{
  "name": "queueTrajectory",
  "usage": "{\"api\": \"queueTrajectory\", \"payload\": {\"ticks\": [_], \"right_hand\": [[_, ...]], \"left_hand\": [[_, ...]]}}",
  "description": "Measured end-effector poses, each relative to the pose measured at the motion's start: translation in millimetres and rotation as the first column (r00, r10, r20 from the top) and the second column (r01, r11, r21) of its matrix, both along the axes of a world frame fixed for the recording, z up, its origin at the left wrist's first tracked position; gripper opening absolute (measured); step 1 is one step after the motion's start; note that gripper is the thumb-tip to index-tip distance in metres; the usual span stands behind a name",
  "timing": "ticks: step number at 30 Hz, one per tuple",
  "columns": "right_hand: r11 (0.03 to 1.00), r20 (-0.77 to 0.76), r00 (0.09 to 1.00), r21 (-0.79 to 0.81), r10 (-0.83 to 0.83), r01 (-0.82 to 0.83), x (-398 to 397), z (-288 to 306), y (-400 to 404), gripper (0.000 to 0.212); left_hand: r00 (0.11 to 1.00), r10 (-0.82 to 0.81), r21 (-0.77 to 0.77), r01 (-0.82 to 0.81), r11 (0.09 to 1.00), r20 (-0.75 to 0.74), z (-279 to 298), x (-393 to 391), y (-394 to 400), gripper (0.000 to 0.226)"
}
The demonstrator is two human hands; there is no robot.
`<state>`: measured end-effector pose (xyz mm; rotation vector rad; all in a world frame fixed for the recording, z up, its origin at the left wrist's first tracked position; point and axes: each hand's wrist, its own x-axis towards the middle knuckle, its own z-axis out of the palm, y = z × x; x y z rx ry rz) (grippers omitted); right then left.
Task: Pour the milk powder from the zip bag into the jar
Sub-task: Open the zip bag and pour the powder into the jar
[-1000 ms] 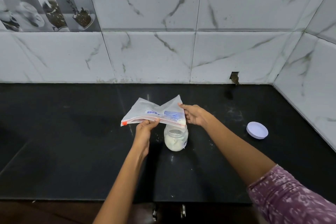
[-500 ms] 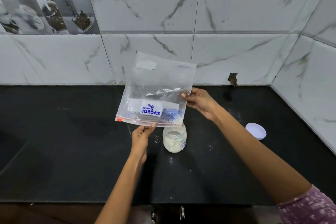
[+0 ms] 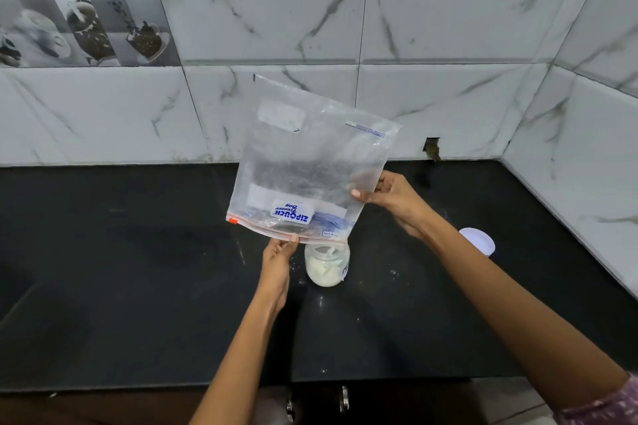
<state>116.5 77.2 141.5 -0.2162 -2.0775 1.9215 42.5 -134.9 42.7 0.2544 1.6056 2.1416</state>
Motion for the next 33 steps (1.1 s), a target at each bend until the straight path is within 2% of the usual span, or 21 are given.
{"api": "queueTrajectory", "payload": {"ticks": [2, 6, 9, 16, 23, 30, 33], "right_hand": [[1.000, 0.005, 1.000, -0.024, -0.013, 0.013, -5, 6, -1, 0.044], [0.993, -0.044, 0.993, -0.040, -0.110, 0.108, -14, 19, -3, 0.029], [0.979, -0.086, 0.976, 0.004, -0.202, 0.203, -14, 27, 1, 0.028], [0.967, -0.178, 0.970, 0.165, -0.165, 0.195, 1, 32, -4, 0.013], [0.975, -0.186, 0.973, 0.146, -0.137, 0.166, 9, 35, -6, 0.018], [0.941, -0.184, 0.961, 0.233, -0.205, 0.246, 16, 35, -12, 0.018], [0.941, -0.210, 0.947, 0.183, -0.244, 0.283, 13, 40, -16, 0.019]], "left_hand": [[1.000, -0.006, -0.017, 0.006, 1.000, -0.019, 0, -2, 0, 0.029], [0.999, -0.010, -0.042, 0.008, 0.999, -0.045, -1, -5, -3, 0.025], [0.998, 0.002, -0.055, -0.005, 0.998, -0.057, -1, -6, -5, 0.028], [0.999, -0.007, -0.017, 0.007, 1.000, -0.035, -2, -5, 0, 0.034], [0.999, 0.023, -0.005, -0.024, 1.000, -0.034, 0, -7, 2, 0.034], [0.997, 0.014, -0.001, -0.014, 1.000, -0.077, 5, -5, 3, 0.037], [0.997, 0.017, 0.003, -0.017, 1.000, -0.081, 4, -5, 1, 0.038]]}}
